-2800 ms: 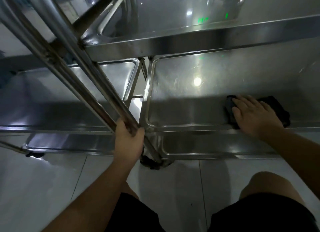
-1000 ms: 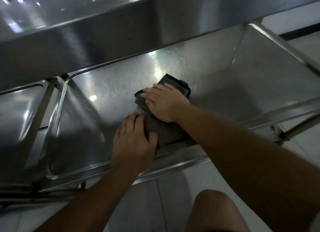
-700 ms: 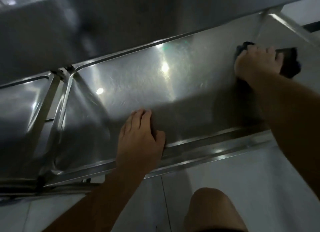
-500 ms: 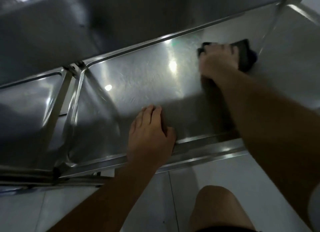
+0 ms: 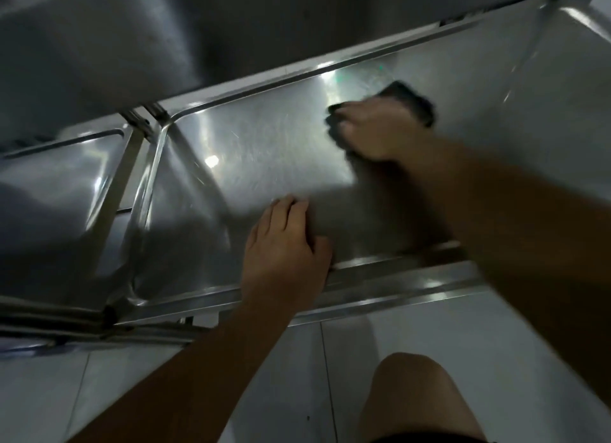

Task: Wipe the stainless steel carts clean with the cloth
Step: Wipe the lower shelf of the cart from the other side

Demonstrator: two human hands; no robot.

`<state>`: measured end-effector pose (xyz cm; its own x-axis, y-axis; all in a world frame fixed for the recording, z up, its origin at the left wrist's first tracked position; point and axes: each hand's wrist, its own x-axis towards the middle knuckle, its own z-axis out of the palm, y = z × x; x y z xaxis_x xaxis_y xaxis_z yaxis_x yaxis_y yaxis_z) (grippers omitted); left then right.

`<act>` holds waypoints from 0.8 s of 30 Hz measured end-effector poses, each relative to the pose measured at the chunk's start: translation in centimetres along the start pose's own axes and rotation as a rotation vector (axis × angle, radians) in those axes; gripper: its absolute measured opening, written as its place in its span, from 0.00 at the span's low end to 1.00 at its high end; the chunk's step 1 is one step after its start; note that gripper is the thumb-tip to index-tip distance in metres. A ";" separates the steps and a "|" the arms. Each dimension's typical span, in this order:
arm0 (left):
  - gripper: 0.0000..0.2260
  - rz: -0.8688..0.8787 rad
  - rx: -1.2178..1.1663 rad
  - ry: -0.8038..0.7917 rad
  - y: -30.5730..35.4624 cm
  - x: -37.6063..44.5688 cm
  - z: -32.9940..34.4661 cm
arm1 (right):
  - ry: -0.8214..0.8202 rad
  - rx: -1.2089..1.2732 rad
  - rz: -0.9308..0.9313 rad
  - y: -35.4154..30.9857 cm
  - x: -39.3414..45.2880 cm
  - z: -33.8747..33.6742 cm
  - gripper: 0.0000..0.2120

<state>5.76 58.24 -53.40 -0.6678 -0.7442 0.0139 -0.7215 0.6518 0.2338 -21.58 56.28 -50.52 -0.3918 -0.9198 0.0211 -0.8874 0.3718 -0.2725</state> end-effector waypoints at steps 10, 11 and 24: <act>0.30 0.001 0.015 0.018 0.1 0.0 0.1 | 0.077 0.030 0.644 27.3 -11.3 -5.2 0.34; 0.30 0.002 0.017 0.017 0.2 0.0 0.1 | 0.050 0.036 0.665 26.0 -12.2 -5.2 0.34; 0.32 0.010 -0.021 0.007 0.5 0.1 -0.2 | -0.058 0.003 0.118 9.2 -9.3 -2.0 0.26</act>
<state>5.36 58.48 -53.12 -0.6736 -0.7387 0.0234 -0.7107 0.6561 0.2536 -26.61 68.48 -51.30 -0.4788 -0.8754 -0.0673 -0.8353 0.4778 -0.2722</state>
